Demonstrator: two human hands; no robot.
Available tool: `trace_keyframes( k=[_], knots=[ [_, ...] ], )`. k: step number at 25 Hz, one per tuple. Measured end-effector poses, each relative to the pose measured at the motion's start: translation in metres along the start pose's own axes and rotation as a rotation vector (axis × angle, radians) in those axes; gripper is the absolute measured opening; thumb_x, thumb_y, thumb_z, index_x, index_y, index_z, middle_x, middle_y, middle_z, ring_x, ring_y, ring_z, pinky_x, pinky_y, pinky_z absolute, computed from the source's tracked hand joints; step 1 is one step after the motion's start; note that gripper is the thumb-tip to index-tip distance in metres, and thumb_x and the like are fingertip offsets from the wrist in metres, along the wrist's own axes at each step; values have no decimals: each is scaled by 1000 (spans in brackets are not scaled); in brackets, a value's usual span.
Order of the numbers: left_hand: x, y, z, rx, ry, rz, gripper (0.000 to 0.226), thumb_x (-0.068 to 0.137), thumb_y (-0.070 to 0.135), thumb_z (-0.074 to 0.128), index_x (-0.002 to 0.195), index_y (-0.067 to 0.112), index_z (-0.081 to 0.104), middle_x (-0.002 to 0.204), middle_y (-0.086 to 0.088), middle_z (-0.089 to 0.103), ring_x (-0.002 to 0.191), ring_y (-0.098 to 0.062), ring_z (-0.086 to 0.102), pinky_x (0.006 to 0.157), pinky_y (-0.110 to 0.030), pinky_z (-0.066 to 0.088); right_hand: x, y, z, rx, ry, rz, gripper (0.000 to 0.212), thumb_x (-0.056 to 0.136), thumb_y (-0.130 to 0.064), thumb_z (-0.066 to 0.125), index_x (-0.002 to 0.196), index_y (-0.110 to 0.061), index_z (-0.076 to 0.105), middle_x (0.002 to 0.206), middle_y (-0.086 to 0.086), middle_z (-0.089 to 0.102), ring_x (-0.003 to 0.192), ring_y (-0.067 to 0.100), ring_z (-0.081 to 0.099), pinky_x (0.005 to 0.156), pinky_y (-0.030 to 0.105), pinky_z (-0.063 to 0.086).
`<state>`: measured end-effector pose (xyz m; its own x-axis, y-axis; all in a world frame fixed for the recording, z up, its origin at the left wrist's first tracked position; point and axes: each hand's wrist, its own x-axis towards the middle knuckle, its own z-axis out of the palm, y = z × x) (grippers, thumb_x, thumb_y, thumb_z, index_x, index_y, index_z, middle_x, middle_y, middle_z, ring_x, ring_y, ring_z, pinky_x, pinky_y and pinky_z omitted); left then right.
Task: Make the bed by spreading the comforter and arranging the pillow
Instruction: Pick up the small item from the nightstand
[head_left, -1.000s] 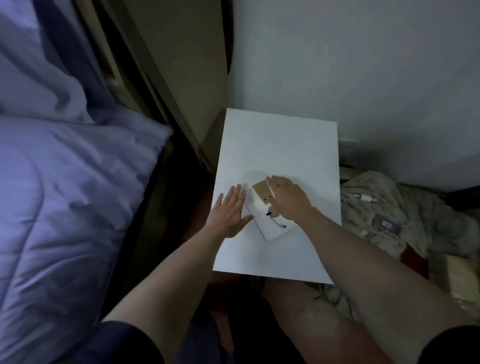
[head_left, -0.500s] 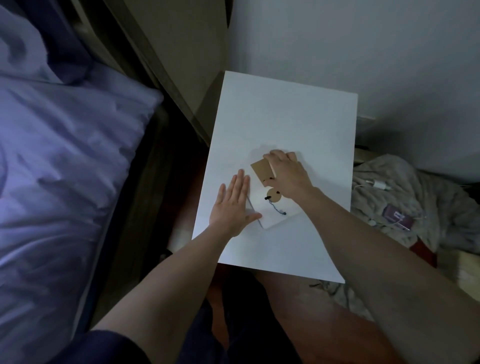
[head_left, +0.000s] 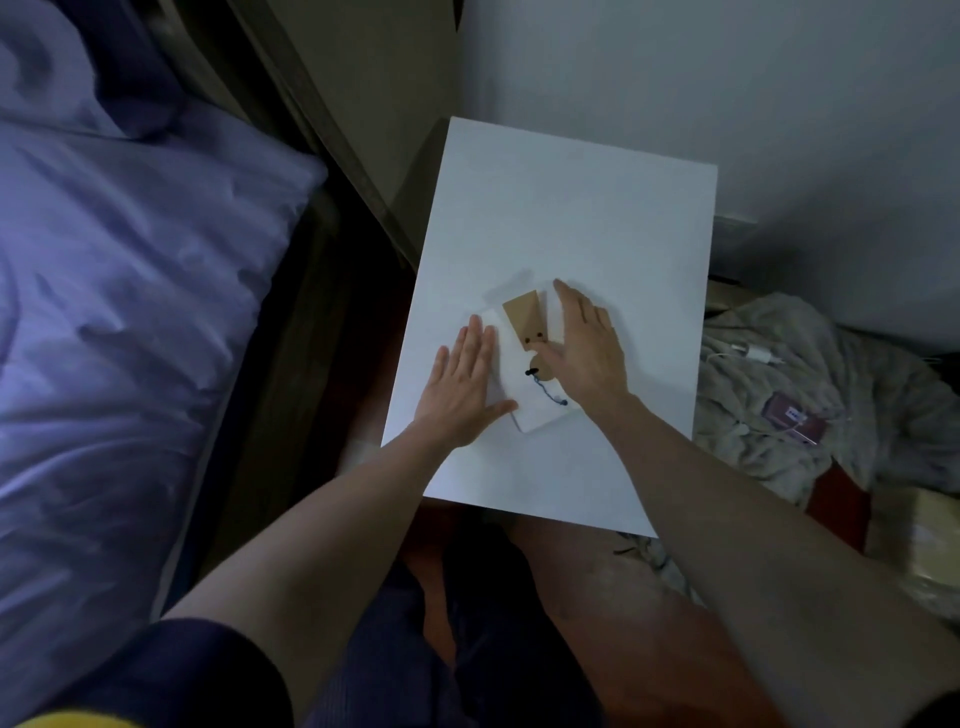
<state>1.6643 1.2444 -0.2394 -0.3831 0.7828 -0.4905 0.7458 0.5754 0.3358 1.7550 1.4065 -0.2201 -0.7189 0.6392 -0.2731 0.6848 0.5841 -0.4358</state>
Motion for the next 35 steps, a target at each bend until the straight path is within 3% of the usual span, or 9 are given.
trace_keyframes(
  k=[3,8,15,20,26,29,32,35],
  knots=[
    [-23,0,12,-110,42,-42,92,94,61,33,151,10,-17,158,-7,-25,147,-20,-21,123,-41,-4,-32,16,5,147,71,193,66,94,-28,56,150,-12,25,149,9,38,135,29,35,109,39,33],
    [-53,22,29,-202,-10,-91,80,97,56,28,154,13,-7,159,-5,-23,146,-21,-23,122,-39,-7,-76,23,20,316,96,235,56,94,-16,53,146,-9,35,144,12,45,134,27,38,108,34,34],
    [-53,38,9,-807,13,-244,62,102,35,35,155,16,7,163,2,0,150,-16,-8,122,-44,0,-85,3,14,693,166,410,48,93,-11,54,140,-12,47,138,3,55,124,18,52,100,24,41],
    [-79,39,-38,-1127,51,-272,57,102,44,32,153,23,18,161,11,11,148,-3,1,118,-27,4,-91,-26,-15,899,342,453,36,94,-10,53,130,-10,58,126,1,62,113,11,57,97,19,43],
    [-80,35,-73,-1235,96,-302,67,93,67,29,151,35,23,160,13,15,148,-7,10,122,-38,7,-86,-55,-42,982,417,435,33,100,-20,47,130,-12,59,127,-4,61,117,6,53,104,19,38],
    [-69,31,-79,-1216,93,-274,66,94,65,25,151,34,22,160,11,15,148,-8,10,122,-38,8,-78,-56,-45,975,405,429,35,101,-16,43,132,-12,58,128,-2,60,118,9,53,102,20,39],
    [-57,27,-86,-1195,121,-196,58,99,57,21,151,32,24,159,12,20,147,-5,14,119,-29,10,-66,-52,-44,918,359,378,38,100,-11,40,133,-15,58,129,-3,61,116,8,54,97,16,39],
    [-46,24,-88,-1174,124,-157,58,100,55,23,152,30,24,158,13,22,145,-4,17,119,-28,10,-53,-46,-39,852,315,352,43,97,-8,39,134,-21,57,124,-2,65,110,13,59,96,28,47]
  ],
)
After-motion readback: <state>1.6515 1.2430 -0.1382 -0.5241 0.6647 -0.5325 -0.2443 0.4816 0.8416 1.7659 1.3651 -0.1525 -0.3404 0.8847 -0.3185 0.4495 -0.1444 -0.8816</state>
